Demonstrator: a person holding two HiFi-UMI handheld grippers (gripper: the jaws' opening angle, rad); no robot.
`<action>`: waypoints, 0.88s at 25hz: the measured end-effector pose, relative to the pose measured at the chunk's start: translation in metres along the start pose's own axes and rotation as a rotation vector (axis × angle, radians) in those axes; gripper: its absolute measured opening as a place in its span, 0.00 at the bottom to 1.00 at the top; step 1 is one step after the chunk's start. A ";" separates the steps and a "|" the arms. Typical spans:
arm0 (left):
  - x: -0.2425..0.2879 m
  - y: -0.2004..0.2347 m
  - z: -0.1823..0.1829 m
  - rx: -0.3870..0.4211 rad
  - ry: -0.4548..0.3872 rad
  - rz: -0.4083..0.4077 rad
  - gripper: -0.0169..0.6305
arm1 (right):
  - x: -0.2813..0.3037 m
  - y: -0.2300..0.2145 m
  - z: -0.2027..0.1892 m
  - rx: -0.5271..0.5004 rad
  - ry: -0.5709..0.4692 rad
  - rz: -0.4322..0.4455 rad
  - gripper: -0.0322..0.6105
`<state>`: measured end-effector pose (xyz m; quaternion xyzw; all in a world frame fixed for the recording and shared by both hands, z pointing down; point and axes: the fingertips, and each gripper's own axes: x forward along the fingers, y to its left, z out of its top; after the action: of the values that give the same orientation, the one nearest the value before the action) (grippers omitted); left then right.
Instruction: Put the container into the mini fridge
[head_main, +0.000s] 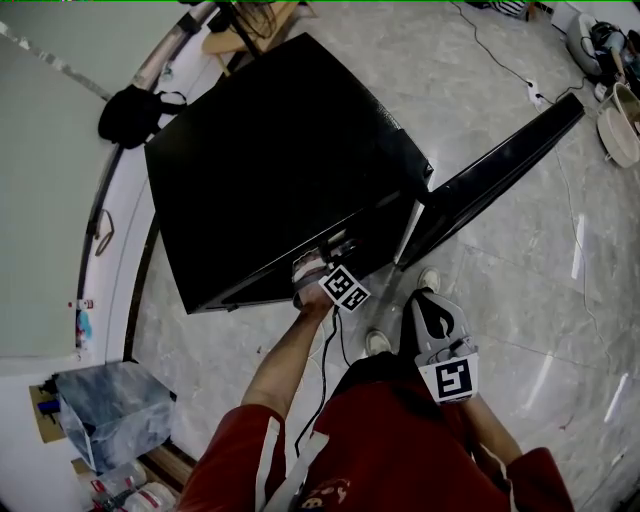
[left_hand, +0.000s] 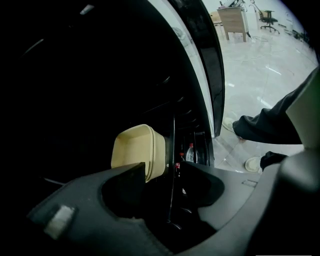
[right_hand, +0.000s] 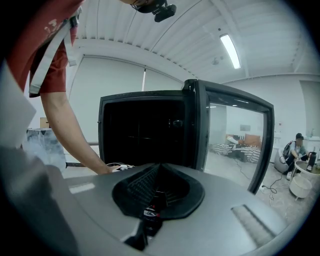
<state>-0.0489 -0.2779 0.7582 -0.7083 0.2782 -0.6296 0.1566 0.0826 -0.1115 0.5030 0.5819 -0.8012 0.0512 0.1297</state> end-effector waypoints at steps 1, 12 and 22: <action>-0.004 0.000 0.000 -0.006 -0.007 0.006 0.37 | 0.000 0.002 0.001 0.000 -0.003 0.003 0.05; -0.055 -0.037 -0.006 -0.143 -0.104 -0.006 0.37 | -0.006 0.022 0.001 -0.028 -0.017 0.044 0.05; -0.122 -0.055 -0.037 -0.375 -0.168 0.004 0.37 | -0.008 0.034 0.007 -0.045 -0.003 0.073 0.05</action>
<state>-0.0804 -0.1576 0.6971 -0.7746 0.3780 -0.5049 0.0459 0.0517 -0.0947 0.4967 0.5494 -0.8230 0.0371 0.1394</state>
